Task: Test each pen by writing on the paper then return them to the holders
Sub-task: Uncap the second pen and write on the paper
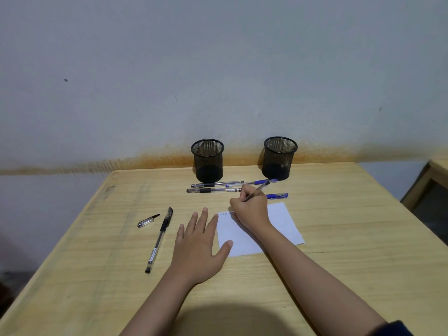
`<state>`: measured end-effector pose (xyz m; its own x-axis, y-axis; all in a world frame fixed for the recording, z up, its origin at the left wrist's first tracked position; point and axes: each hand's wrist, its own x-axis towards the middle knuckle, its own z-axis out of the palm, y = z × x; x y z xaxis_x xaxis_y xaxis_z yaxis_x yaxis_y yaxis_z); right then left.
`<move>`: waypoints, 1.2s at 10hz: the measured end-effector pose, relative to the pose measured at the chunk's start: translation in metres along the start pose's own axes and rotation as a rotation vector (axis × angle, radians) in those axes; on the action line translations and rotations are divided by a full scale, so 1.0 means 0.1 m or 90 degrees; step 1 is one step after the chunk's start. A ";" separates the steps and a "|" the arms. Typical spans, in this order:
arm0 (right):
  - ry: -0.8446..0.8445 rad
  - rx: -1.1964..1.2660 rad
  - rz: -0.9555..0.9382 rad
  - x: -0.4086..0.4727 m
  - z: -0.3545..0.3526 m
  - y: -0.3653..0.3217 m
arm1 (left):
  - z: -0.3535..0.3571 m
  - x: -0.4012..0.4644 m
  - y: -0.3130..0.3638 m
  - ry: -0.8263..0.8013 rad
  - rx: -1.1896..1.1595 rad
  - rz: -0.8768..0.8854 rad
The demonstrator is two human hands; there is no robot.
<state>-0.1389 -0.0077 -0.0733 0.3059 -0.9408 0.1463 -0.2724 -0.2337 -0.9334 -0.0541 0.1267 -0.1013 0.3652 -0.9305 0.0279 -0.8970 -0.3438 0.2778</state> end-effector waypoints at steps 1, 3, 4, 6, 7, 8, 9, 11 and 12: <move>0.001 0.007 0.005 0.00 -0.01 -0.01 | 0.01 0.00 0.00 0.001 0.002 0.001; 0.015 0.023 0.012 -0.01 -0.01 0.00 | -0.01 -0.01 0.01 0.003 -0.001 0.003; 0.019 0.018 0.011 0.00 -0.01 0.00 | -0.01 -0.01 0.00 0.003 -0.004 0.002; 0.036 0.037 0.020 0.03 0.00 0.03 | -0.01 -0.01 0.00 0.005 -0.009 0.003; 0.025 0.030 0.023 0.04 0.01 0.04 | -0.01 0.00 0.00 0.005 -0.012 0.004; 0.044 0.035 0.012 0.03 0.00 0.04 | -0.01 -0.01 0.00 -0.001 -0.014 0.003; 0.104 0.114 0.044 0.05 -0.03 0.04 | -0.01 -0.01 -0.01 -0.001 -0.014 0.004; 0.058 0.315 0.132 0.09 -0.08 0.03 | -0.15 -0.03 -0.05 0.121 -0.205 0.049; -0.009 0.320 0.109 0.06 -0.11 -0.02 | -0.39 0.02 -0.26 0.340 -0.255 -0.013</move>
<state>-0.1470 -0.0153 -0.0666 0.3084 -0.9510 -0.0233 0.1500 0.0728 -0.9860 -0.0208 0.1390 -0.0705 0.5465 -0.6983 0.4624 -0.7647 -0.1910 0.6154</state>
